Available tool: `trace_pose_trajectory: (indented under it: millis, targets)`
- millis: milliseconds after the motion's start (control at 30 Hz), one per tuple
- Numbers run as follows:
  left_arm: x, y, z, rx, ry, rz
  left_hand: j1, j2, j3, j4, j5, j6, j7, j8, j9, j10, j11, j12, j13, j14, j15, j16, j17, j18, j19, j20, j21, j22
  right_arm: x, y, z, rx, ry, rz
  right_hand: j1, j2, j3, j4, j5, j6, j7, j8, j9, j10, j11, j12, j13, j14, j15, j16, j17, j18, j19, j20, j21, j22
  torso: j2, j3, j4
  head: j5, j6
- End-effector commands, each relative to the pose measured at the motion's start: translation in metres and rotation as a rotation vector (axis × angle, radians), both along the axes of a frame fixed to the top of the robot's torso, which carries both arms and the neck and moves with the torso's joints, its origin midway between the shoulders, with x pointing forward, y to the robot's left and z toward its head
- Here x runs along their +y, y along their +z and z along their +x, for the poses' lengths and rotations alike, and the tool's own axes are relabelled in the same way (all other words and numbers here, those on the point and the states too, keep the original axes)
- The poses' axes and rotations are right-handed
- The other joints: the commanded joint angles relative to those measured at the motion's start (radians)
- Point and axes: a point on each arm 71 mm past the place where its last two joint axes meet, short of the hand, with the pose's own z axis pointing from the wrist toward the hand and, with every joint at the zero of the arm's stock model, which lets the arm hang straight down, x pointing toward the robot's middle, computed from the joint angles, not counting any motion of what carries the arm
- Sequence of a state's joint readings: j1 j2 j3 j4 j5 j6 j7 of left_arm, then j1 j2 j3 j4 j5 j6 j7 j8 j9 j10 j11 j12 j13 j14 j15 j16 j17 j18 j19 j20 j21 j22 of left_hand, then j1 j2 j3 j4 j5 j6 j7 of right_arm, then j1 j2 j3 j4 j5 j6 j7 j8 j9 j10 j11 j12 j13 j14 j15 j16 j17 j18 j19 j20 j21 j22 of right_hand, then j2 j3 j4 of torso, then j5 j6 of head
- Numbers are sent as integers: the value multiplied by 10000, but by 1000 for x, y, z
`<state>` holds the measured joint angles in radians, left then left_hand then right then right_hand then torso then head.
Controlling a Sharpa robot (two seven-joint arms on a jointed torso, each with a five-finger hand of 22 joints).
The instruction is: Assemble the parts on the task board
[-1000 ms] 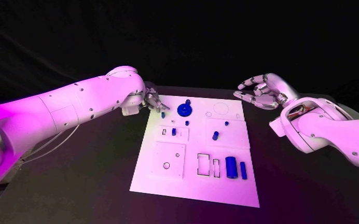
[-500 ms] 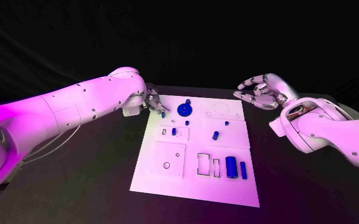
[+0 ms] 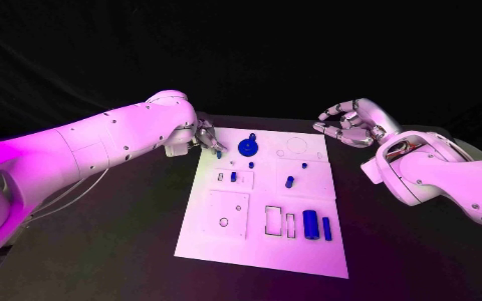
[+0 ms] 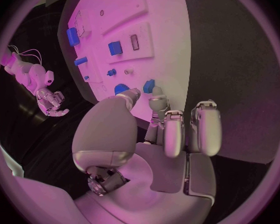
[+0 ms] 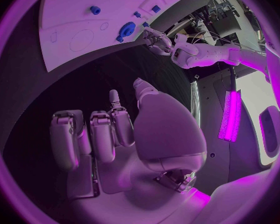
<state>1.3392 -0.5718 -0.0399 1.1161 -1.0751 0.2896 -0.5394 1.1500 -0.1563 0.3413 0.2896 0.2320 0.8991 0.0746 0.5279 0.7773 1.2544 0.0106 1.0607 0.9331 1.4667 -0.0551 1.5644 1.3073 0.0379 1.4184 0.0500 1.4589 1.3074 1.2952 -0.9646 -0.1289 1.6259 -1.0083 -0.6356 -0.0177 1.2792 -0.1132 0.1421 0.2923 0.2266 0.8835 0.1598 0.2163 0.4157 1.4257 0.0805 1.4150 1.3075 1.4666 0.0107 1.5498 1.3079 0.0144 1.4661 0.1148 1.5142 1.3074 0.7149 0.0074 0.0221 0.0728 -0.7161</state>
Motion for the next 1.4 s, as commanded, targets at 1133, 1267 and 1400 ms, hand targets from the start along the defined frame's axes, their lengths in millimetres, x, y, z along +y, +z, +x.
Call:
trace_pose_trajectory:
  millis: [1133,1267,1400]
  targets:
    - [-3,-2,-2,411,-333,-133,1790,301,1774,-277,-19,150,-51,-208,-355,42,-149,52,-183,1041,-55,64,2635,120,77,-39,43,664,1,0,-1,-41,97,-12,-74,18,-37,0,-22,49,-29,58,14,-30,-50,-44,1025,875,-63,-34,1947,27,652,-38,-48,2229,-1,2,-5,29,-9]
    - [-2,-2,-2,354,-296,-218,2373,168,3021,-893,56,76,51,-179,-303,1,-79,-45,-280,1041,-33,64,2635,113,97,-50,62,701,1,0,-1,-52,90,-10,-78,48,-33,-3,-2,57,-33,64,16,-9,-54,-23,1045,877,-66,-32,1955,27,654,-40,-47,2230,-6,2,-4,38,-4]
    - [-1,-2,-3,282,-241,-389,1822,-380,4644,-1398,42,138,88,21,-108,115,-56,-16,-354,1041,29,64,2635,104,130,2,101,769,1,0,-1,-60,86,-8,-78,48,-33,-3,-2,57,-33,64,16,-9,-54,-23,1045,877,-66,-32,1955,27,654,-40,-47,2230,-7,1,3,31,-5]
